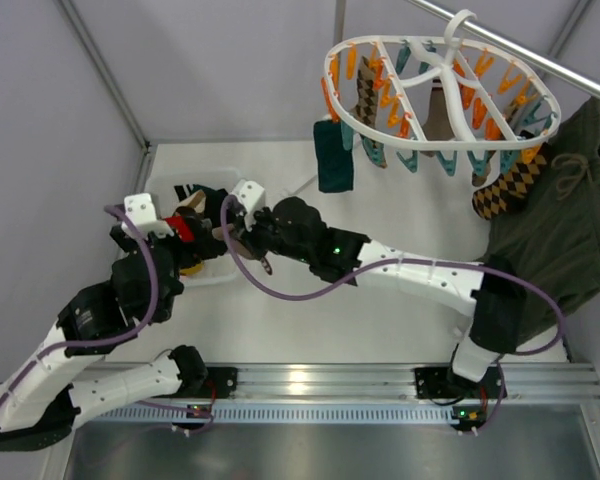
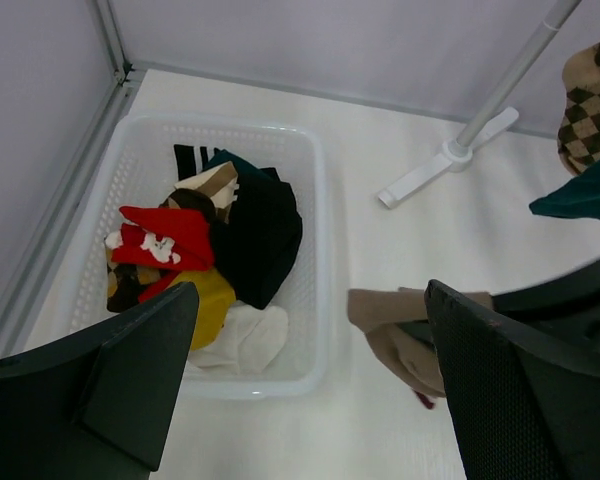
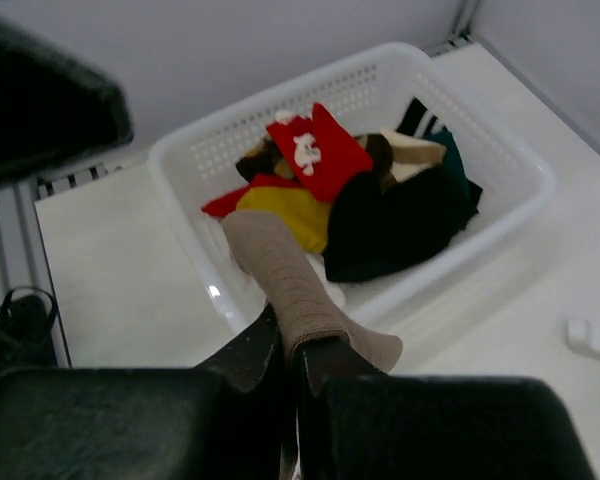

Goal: Remove the socks clipped to the hanger

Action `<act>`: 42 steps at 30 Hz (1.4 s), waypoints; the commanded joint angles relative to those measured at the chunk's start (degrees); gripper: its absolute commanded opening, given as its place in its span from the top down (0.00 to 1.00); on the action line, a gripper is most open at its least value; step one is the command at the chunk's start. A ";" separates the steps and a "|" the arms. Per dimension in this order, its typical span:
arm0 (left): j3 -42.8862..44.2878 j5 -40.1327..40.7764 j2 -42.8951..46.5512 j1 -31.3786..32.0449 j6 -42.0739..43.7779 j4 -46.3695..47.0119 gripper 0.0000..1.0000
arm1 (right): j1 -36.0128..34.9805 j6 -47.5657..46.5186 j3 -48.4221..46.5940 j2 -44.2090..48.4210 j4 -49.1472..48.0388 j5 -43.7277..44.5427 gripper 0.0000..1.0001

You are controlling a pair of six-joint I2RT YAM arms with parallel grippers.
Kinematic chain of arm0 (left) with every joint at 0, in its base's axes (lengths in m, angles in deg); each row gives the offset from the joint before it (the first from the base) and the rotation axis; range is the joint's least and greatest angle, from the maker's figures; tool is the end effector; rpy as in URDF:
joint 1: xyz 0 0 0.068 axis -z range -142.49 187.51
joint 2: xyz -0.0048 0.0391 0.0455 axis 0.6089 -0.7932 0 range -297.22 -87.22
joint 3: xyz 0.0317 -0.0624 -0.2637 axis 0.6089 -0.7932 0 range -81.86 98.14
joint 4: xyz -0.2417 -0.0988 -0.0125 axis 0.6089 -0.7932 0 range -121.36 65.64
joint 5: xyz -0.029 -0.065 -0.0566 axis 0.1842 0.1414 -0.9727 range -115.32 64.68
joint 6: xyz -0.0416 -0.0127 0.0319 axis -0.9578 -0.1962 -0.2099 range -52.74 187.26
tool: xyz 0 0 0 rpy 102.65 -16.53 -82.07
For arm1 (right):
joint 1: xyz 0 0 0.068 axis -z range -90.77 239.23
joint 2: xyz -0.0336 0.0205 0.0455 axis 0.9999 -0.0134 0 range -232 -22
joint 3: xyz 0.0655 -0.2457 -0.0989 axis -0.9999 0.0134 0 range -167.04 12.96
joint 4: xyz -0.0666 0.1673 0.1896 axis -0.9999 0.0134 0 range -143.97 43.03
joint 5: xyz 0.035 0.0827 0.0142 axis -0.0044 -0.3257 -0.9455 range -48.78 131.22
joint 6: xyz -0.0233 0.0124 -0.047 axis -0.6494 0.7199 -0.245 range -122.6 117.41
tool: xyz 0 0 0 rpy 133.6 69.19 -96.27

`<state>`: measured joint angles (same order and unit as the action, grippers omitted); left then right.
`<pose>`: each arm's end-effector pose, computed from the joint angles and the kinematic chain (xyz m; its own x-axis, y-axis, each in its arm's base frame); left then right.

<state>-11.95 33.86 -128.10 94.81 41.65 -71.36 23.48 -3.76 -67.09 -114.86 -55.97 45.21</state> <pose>0.0762 -0.0619 0.4292 -0.1462 -0.1824 -0.9723 -0.0811 0.9818 -0.1720 0.1636 0.3573 0.3609 -0.0591 -0.1806 -0.9818 -0.8829 0.4684 -0.0330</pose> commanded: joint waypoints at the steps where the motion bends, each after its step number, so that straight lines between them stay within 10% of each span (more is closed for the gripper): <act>1: -1.70 2.17 5.36 -0.08 -1.46 -1.78 0.02 | 0.72 -1.91 -11.05 -6.44 0.68 -7.14 1.00; 12: -7.94 4.72 16.01 -0.17 -2.34 -1.69 0.02 | 3.53 -1.03 -45.78 -35.79 6.30 -12.86 0.92; 15: -8.30 3.67 15.31 -0.08 -2.08 -1.60 0.02 | 3.79 -0.77 -53.18 -40.64 8.94 -9.55 0.17; 17: -8.30 2.96 15.13 -0.17 -2.17 -1.51 0.02 | 3.97 -0.50 -52.58 -39.51 9.29 -8.83 0.15; 28: -8.64 -19.84 12.85 -0.08 0.21 5.06 0.01 | 4.06 3.80 -24.30 -7.92 12.45 -7.41 0.01; 35: -21.03 -48.06 11.36 -0.17 3.54 29.13 0.01 | 4.06 9.42 -0.31 16.10 16.15 -7.60 0.01; 42: -28.77 -48.73 0.12 -0.17 10.92 51.72 0.01 | 3.88 13.65 20.16 38.52 18.43 -9.88 0.01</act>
<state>-38.98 -11.64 -124.25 94.66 47.25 -37.24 27.17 6.68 -52.05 -80.65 -40.54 36.97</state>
